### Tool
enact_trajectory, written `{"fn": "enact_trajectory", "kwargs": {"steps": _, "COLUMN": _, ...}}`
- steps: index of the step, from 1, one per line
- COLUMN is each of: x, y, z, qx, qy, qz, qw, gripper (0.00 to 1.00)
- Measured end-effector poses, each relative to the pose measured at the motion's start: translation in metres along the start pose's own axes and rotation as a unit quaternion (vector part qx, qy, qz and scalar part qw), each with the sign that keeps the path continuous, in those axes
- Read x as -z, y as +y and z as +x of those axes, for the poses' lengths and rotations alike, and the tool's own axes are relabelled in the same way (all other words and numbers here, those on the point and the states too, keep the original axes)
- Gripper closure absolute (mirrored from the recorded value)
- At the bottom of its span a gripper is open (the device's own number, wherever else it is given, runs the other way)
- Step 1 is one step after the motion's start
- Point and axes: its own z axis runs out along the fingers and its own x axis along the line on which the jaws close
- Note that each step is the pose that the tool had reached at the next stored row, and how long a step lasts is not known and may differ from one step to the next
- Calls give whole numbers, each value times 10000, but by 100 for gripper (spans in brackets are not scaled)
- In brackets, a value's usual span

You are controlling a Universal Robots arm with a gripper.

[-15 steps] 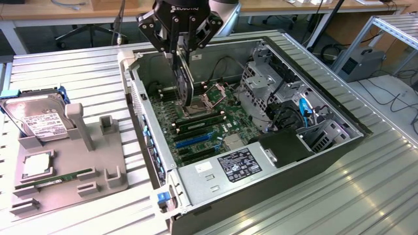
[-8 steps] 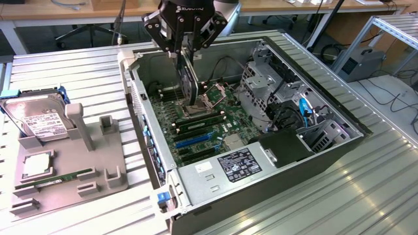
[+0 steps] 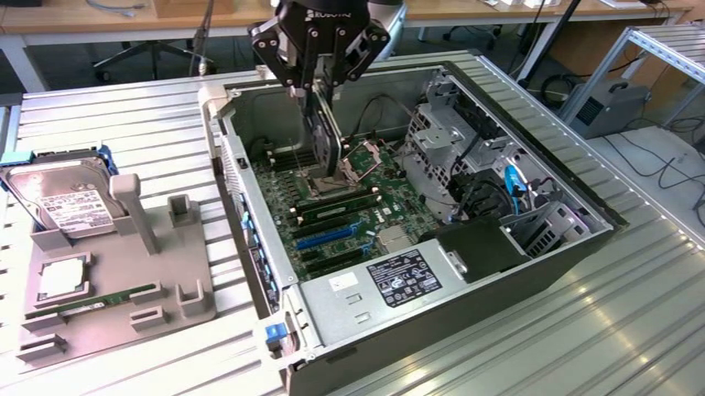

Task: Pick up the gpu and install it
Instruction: 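Pick up the gpu and move the gpu toward the slot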

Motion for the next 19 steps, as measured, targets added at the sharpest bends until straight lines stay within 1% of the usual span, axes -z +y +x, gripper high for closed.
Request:
{"fn": "enact_trajectory", "kwargs": {"steps": 2, "x": -3, "y": 2, "z": -33, "qx": 0, "qy": 0, "qz": 0, "qw": 10000, "gripper": 73}}
{"fn": "enact_trajectory", "kwargs": {"steps": 19, "x": -16, "y": 13, "z": -176, "qx": 0, "qy": 0, "qz": 4, "qw": 10000, "gripper": 73}}
